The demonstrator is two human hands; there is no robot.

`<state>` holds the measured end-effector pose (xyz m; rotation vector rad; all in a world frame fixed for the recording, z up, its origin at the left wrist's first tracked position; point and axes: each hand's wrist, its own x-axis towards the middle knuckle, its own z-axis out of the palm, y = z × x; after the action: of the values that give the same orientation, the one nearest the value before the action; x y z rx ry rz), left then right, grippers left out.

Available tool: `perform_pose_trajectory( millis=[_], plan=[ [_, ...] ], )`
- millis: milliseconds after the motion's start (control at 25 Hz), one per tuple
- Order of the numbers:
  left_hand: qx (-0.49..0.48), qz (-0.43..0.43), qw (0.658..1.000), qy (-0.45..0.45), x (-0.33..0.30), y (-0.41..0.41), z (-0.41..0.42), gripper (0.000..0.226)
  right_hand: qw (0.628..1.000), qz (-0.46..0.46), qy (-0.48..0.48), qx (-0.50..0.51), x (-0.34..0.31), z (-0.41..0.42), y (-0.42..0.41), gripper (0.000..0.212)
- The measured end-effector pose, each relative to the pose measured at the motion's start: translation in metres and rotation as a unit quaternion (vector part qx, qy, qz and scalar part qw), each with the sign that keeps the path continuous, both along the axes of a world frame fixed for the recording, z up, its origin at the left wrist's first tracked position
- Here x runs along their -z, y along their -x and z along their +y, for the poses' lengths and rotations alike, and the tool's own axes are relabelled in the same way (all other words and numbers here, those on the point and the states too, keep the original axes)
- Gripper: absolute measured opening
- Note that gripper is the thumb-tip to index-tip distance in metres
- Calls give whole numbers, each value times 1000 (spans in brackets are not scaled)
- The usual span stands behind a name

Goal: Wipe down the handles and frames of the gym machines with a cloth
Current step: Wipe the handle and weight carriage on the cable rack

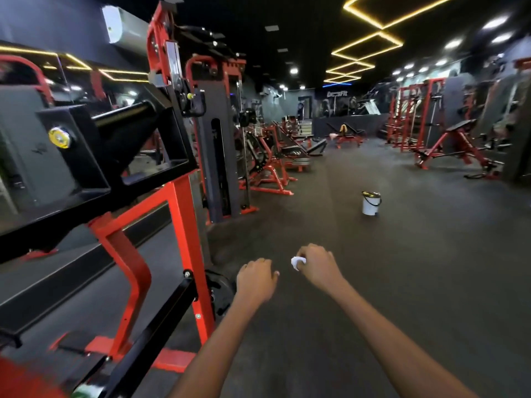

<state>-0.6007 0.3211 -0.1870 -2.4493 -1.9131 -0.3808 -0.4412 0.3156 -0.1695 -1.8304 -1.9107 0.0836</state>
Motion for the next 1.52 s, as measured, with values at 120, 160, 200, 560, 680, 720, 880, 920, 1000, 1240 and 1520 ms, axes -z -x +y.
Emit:
perform_pose_trajectory(
  millis=[120,160,200,560,680,720,880,920,1000,1240,1520],
  plan=[
    [-23,-10,999,-20,0,-26,95,34,1000,3,-2,-30,4,104,-26,20],
    [-31,-14,999,-23,-2,-34,124,35,999,2,-3,-38,1,135,-34,20],
    [-39,-19,999,-23,-4,-41,151,35,999,3,-1,-45,-2,163,-41,20],
    [-125,-37,991,-30,-30,-87,419,37,992,3,6,-126,-25,458,-81,21],
    [-143,-43,988,-38,-33,-84,522,35,989,5,-2,-148,-28,565,-75,20],
    [-149,-45,987,-41,-34,-81,557,35,988,6,-6,-156,-30,601,-71,18],
    [-166,-63,982,-60,-44,-62,684,32,984,0,-12,-177,-53,727,-54,13],
    [-171,-64,981,-65,-50,-56,715,30,983,0,-16,-183,-60,760,-48,14],
    [-183,-61,978,-77,-62,-41,777,29,981,12,-27,-190,-74,826,-37,19],
    [-215,-39,970,-106,-81,-1,935,28,972,33,-46,-227,-86,994,6,19],
    [-269,-19,941,-202,-134,46,1116,25,945,68,-70,-311,-111,1191,61,24]
  ],
)
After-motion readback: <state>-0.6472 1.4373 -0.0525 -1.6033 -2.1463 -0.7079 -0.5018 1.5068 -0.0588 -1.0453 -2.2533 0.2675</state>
